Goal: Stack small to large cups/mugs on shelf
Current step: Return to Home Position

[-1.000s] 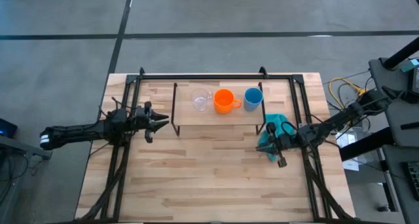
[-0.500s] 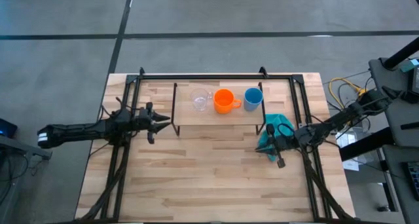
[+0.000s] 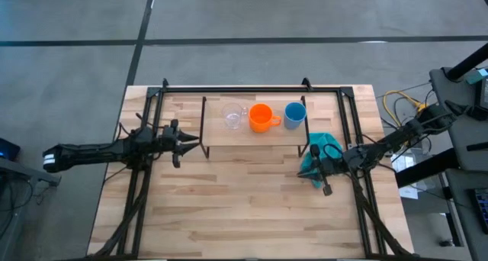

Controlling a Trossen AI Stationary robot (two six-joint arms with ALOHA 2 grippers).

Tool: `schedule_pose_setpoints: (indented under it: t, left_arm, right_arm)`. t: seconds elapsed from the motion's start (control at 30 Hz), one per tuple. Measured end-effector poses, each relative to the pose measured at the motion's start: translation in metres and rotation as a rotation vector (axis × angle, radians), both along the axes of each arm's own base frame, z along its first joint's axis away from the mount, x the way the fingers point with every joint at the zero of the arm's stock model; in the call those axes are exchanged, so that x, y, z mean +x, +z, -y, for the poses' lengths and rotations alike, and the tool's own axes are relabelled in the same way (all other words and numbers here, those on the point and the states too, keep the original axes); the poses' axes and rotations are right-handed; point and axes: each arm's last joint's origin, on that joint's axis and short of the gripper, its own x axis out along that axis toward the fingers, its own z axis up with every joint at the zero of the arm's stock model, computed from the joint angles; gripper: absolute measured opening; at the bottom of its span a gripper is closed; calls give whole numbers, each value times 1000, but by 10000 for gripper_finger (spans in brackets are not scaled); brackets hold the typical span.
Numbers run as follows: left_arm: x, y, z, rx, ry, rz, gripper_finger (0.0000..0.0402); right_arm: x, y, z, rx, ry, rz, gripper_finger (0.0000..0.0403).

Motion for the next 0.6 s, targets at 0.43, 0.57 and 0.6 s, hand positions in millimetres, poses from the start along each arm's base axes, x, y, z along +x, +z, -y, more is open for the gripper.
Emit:
schedule_pose_setpoints:
  t: [0.43, 0.57, 0.6]
  left_arm:
    - [0, 0, 0, 1, 0, 1, 101]
    - [0, 0, 0, 1, 0, 2, 101]
    - [0, 0, 0, 1, 0, 2, 101]
  right_arm:
    - [0, 1, 0, 3, 0, 5, 29]
    - [-2, 7, 1, 20, 1, 46, 29]
    - [-3, 9, 1, 29, 1, 66, 29]
